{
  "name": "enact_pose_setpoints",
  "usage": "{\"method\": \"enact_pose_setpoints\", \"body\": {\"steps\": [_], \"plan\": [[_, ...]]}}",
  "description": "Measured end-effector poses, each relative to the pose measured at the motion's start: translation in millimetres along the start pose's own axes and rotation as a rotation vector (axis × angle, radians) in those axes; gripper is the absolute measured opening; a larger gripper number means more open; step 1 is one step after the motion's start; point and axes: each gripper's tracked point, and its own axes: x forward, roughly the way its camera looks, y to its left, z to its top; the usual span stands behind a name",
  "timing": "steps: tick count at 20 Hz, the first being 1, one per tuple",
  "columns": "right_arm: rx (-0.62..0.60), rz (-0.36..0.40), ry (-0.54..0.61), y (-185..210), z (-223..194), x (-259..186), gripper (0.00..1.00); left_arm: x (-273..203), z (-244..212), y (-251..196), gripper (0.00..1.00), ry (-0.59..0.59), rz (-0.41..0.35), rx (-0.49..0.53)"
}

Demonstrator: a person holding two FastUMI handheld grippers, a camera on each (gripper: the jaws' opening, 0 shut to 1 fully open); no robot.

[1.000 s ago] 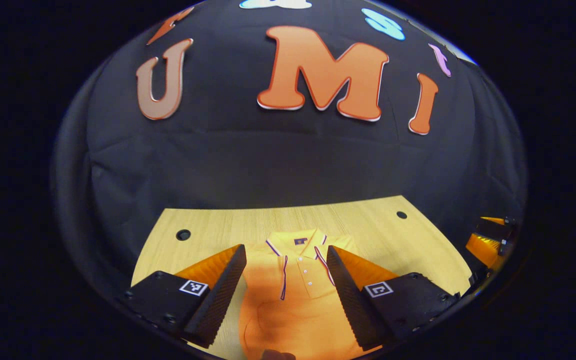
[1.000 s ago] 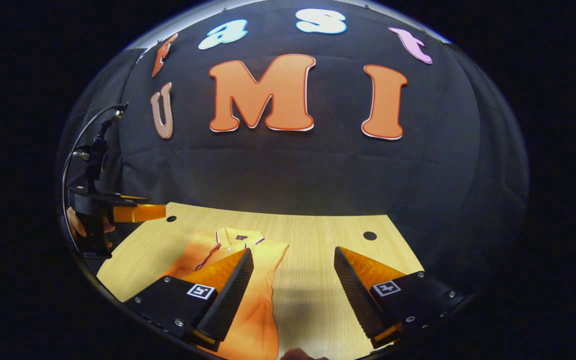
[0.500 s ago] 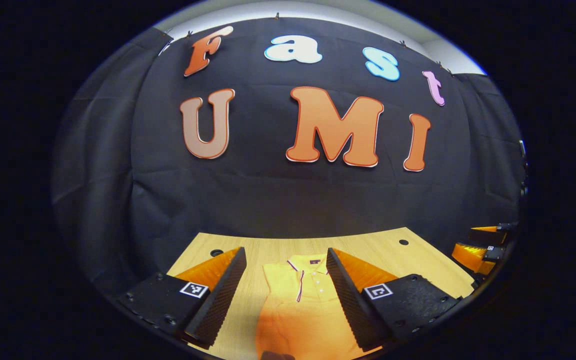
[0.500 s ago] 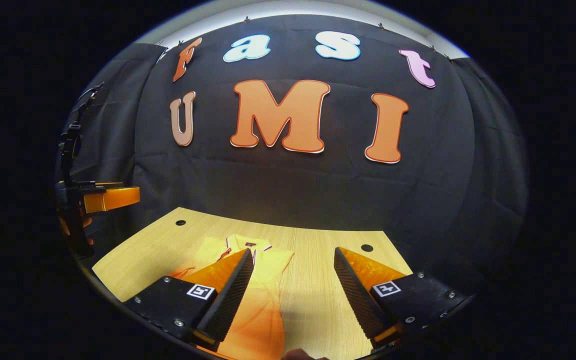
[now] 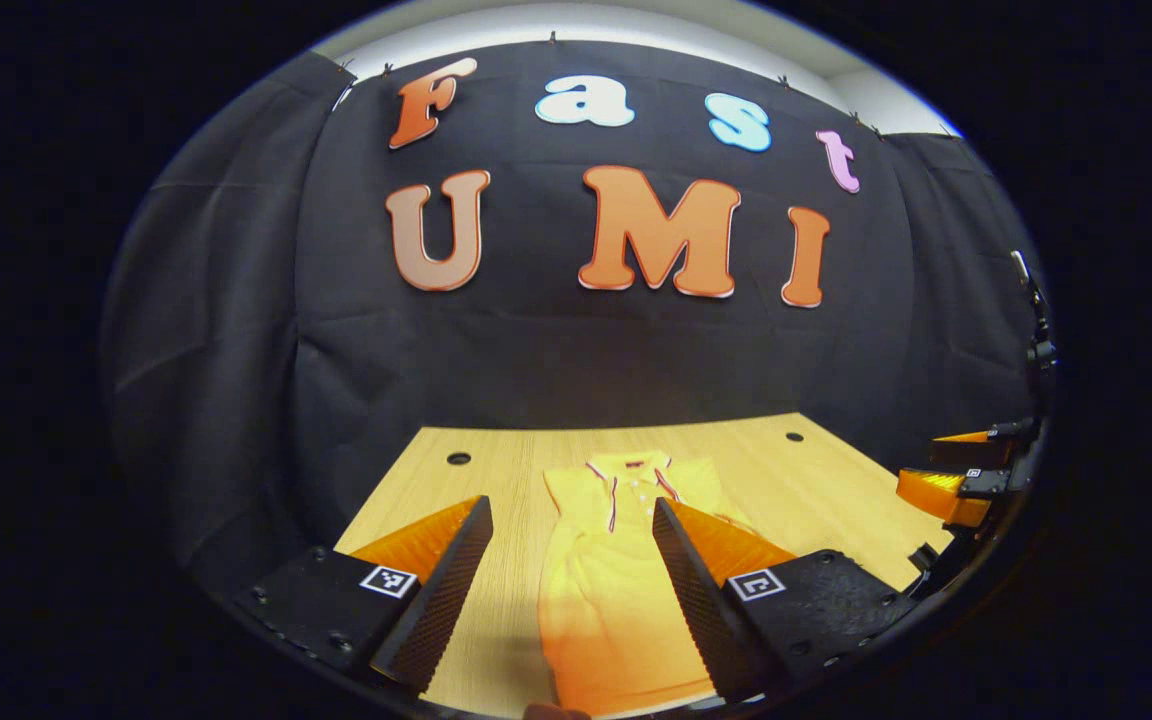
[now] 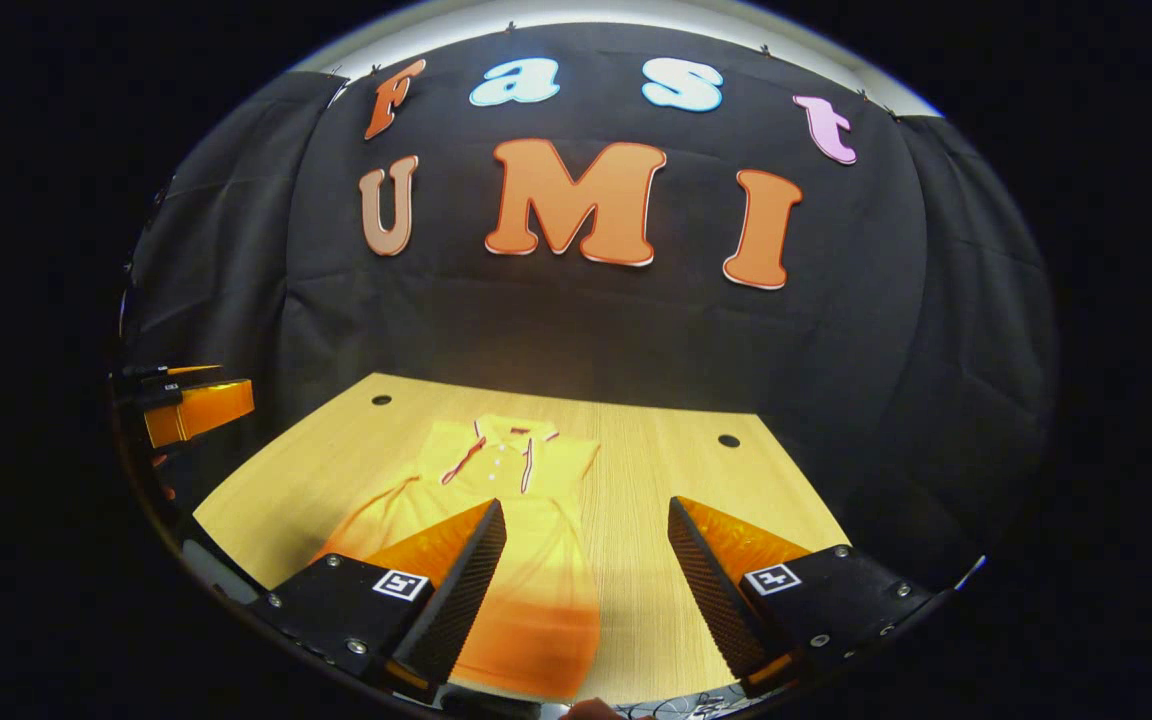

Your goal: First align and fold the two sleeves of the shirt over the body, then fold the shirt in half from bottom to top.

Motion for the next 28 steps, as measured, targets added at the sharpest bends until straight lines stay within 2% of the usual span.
{"method": "enact_pose_setpoints", "body": {"steps": [2, 5, 13, 15, 17, 23, 27, 28], "plan": [[0.006, 0.002, 0.066, 2.4, -30.8, -6.0, 0.99, -6.1, -30.4, -0.4, 0.97, 0.076, -0.019, -0.028], [0.005, -0.009, 0.158, -1.7, -77.5, -15.3, 0.99, -12.3, -80.4, 6.0, 0.99, 0.198, -0.007, -0.050], [-0.006, 0.028, 0.369, 9.3, -177.8, -17.7, 1.00, 3.0, -153.3, 2.9, 0.99, 0.339, 0.009, -0.022], [0.023, 0.042, 0.415, 13.9, -197.4, -13.2, 1.00, 4.6, -179.1, 3.3, 0.99, 0.407, 0.009, -0.002], [0.032, 0.048, 0.454, 15.5, -210.3, -7.4, 1.00, 5.1, -206.3, -1.6, 0.99, 0.476, 0.003, -0.007], [0.048, 0.049, 0.546, 9.9, -240.8, 3.8, 1.00, 13.7, -277.5, -8.1, 0.99, 0.663, 0.012, -0.116], [0.052, 0.051, 0.589, 6.9, -253.6, 7.8, 1.00, 16.6, -305.3, 1.1, 0.99, 0.755, 0.045, -0.113], [0.057, 0.052, 0.605, 8.4, -256.7, 8.3, 1.00, 23.0, -303.5, 1.9, 0.99, 0.739, 0.044, -0.095]]}}
